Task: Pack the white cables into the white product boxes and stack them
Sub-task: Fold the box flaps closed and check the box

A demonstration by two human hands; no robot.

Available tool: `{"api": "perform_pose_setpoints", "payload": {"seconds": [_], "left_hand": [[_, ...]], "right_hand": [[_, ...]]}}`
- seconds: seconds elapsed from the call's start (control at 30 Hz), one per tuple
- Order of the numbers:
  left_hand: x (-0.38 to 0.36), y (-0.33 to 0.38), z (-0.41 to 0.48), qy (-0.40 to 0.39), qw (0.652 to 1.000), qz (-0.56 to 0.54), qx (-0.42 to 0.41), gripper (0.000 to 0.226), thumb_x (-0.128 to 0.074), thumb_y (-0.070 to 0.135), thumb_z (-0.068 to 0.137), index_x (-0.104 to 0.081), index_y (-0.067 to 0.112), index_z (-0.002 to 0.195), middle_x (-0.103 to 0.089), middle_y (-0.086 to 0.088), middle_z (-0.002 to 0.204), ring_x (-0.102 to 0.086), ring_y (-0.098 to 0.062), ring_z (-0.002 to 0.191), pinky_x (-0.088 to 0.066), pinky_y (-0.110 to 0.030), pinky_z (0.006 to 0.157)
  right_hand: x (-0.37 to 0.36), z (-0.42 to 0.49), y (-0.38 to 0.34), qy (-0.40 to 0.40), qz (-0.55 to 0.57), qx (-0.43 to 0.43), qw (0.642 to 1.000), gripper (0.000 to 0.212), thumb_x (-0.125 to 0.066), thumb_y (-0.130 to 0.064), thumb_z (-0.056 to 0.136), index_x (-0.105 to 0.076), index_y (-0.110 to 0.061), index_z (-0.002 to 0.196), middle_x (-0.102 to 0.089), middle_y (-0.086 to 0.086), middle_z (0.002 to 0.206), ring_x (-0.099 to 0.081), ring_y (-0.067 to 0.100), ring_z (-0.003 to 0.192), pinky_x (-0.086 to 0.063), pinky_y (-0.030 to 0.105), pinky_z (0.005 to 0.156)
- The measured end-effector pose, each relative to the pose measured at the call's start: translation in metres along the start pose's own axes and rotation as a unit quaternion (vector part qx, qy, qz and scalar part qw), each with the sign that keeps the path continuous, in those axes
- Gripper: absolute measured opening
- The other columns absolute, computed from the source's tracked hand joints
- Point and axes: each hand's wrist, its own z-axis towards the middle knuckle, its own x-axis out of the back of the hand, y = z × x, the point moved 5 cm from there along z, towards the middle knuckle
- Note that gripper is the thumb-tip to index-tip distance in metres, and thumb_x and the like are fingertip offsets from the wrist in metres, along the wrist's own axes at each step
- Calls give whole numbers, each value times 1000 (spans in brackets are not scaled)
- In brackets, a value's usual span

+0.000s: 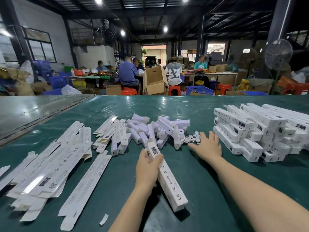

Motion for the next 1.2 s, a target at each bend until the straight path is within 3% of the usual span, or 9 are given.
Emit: {"api": "perform_pose_setpoints", "payload": {"seconds": [0.13,0.3,0.5,0.6,0.8,0.87,0.97,1.07,1.2], "left_hand": [[-2,-2,0,-19,1000,1,-1,17,-60,14,84,-53,28,88,-67,0,82,-61,-16,71,-44,-27,63],[-4,-4,0,-31,999,27,-5,25,-61,17,83,-53,26,105,-69,-3,91,-64,-20,81,-48,-29,71],[-6,-3,-1,-31,997,66,-4,43,-61,21,82,-50,16,123,-67,-5,102,-64,-20,92,-48,-29,78],[-7,-2,-2,-40,996,77,-5,43,-60,21,82,-51,16,123,-67,-4,107,-63,-21,96,-48,-32,82],[-6,2,0,-59,996,69,1,46,-60,17,83,-52,24,128,-65,-2,110,-63,-22,97,-49,-35,87],[-7,3,1,-97,992,69,33,40,-58,14,84,-55,26,122,-67,-4,102,-65,-24,86,-53,-36,76],[-10,11,-4,-194,976,89,52,27,-57,10,84,-57,32,99,-65,6,79,-63,-17,67,-50,-33,69],[-10,25,-5,-237,944,228,-26,36,-62,19,80,-49,37,109,-60,13,86,-60,-5,72,-46,-19,68],[-7,47,-9,-242,881,387,-126,54,-64,24,75,-44,40,122,-54,16,93,-54,-2,67,-43,-15,58]], "right_hand": [[-17,16,-8,-61,-11,12,998,83,-50,-68,75,-23,-31,145,-2,9,156,5,31,143,-5,46,114],[-27,30,-14,-106,-21,24,994,92,-47,-75,73,-17,-31,147,-4,7,157,1,28,144,-9,48,113],[-26,36,-23,-137,-57,24,989,47,-47,-56,76,-52,-31,115,-42,2,136,-37,27,126,-29,40,93],[-20,26,-29,-112,-57,53,991,25,-49,-46,77,-47,-25,91,-52,4,120,-49,26,112,-32,36,82],[-8,-32,-26,-45,-27,122,991,29,-51,-46,81,-53,-21,95,-54,-3,113,-49,22,109,-32,34,79],[-3,-55,-21,-51,-2,123,991,30,-54,-48,79,-52,-21,94,-50,-9,102,-48,20,106,-30,32,79],[4,-81,-15,-37,54,101,993,23,-60,-40,75,-48,-26,89,-45,-11,93,-46,17,104,-32,35,90],[13,-92,-8,4,114,58,992,28,-66,-31,72,-53,-26,96,-42,-12,102,-39,15,116,-25,41,106],[24,-95,-8,40,117,74,990,31,-72,-37,71,-57,-28,98,-45,-13,97,-40,14,116,-22,39,107]]}}
